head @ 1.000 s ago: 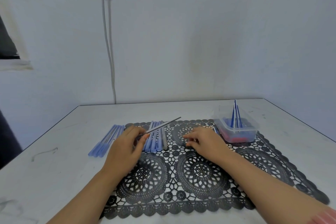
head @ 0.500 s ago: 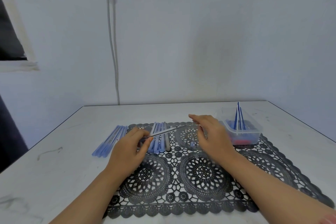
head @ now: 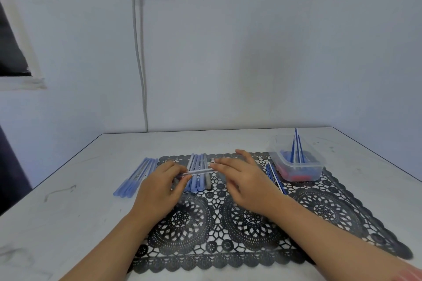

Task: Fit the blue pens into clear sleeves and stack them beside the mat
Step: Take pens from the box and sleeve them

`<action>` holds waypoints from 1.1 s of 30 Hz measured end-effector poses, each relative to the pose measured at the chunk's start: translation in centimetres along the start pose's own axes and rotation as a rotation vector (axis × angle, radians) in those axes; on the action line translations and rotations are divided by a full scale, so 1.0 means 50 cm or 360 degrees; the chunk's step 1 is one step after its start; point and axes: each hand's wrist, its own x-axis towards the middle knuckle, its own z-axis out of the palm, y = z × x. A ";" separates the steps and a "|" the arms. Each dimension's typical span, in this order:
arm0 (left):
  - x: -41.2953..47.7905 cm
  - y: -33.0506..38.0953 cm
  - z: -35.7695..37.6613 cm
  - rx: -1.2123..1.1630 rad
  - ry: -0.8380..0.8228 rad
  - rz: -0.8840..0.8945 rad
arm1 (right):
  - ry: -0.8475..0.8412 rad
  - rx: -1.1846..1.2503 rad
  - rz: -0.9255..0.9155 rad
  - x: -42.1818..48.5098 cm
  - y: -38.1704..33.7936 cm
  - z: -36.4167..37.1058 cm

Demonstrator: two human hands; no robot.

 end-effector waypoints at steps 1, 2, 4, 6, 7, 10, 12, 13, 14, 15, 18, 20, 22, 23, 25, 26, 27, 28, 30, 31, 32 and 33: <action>0.000 0.000 -0.001 0.0007 0.0009 0.0003 | 0.0025 -0.0020 0.0002 0.000 0.001 0.000; 0.001 -0.001 0.000 0.0017 0.0024 0.0006 | 0.0050 -0.0047 0.0006 0.001 0.002 0.000; 0.002 -0.004 0.000 0.0042 0.0054 0.0017 | 0.0103 -0.0106 0.0027 0.001 0.003 -0.002; 0.004 -0.005 -0.001 0.0061 0.0058 0.0042 | 0.0150 -0.0168 0.0037 0.003 0.004 -0.004; 0.004 -0.004 -0.001 0.0065 0.0050 0.0053 | 0.0159 -0.0200 0.0050 0.004 0.005 -0.006; 0.004 -0.004 0.000 0.0060 0.0035 0.0053 | 0.0160 -0.0311 0.0105 0.007 0.004 -0.014; 0.004 -0.004 0.000 0.0070 0.0036 0.0047 | 0.0156 -0.0406 0.0102 0.006 0.009 -0.016; 0.003 -0.005 0.001 0.0077 0.0037 0.0043 | 0.0135 -0.0441 0.0118 0.005 0.010 -0.017; 0.003 -0.007 0.002 0.0081 0.0039 0.0039 | 0.0101 -0.0460 0.0143 0.005 0.011 -0.017; 0.003 -0.008 0.002 0.0081 0.0038 0.0032 | 0.0061 -0.0469 0.0176 0.004 0.013 -0.017; 0.003 -0.010 0.004 0.0071 0.0042 0.0033 | -0.0006 -0.0499 0.0241 0.005 0.016 -0.017; 0.003 -0.011 0.004 0.0070 0.0051 0.0044 | -0.0062 -0.0533 0.0295 0.006 0.017 -0.019; 0.003 -0.014 0.004 0.0066 0.0064 0.0039 | -0.0100 -0.0579 0.0352 0.006 0.023 -0.025; 0.003 -0.014 0.003 0.0061 0.0068 0.0032 | -0.0115 -0.0624 0.0386 0.007 0.028 -0.030; 0.003 -0.013 0.003 0.0057 0.0076 0.0022 | -0.0148 -0.0751 0.0469 0.011 0.041 -0.044; 0.003 -0.013 0.004 0.0056 0.0077 0.0020 | -0.0167 -0.0802 0.0513 0.012 0.052 -0.049; 0.003 -0.010 0.003 0.0063 0.0075 0.0013 | -0.0181 -0.0831 0.0555 0.011 0.063 -0.055; 0.003 -0.010 0.004 0.0071 0.0076 0.0011 | -0.0180 -0.0843 0.0597 0.009 0.074 -0.060; 0.004 -0.010 0.005 0.0082 0.0076 0.0019 | -0.0135 -0.0790 0.0640 0.005 0.096 -0.066; 0.004 -0.010 0.004 0.0080 0.0074 0.0023 | -0.0111 -0.0714 0.0629 0.002 0.104 -0.069; 0.004 -0.010 0.005 0.0074 0.0073 0.0026 | -0.0085 -0.0625 0.0606 0.000 0.112 -0.070; 0.004 -0.010 0.005 0.0070 0.0070 0.0021 | -0.0076 -0.0553 0.0580 -0.003 0.118 -0.071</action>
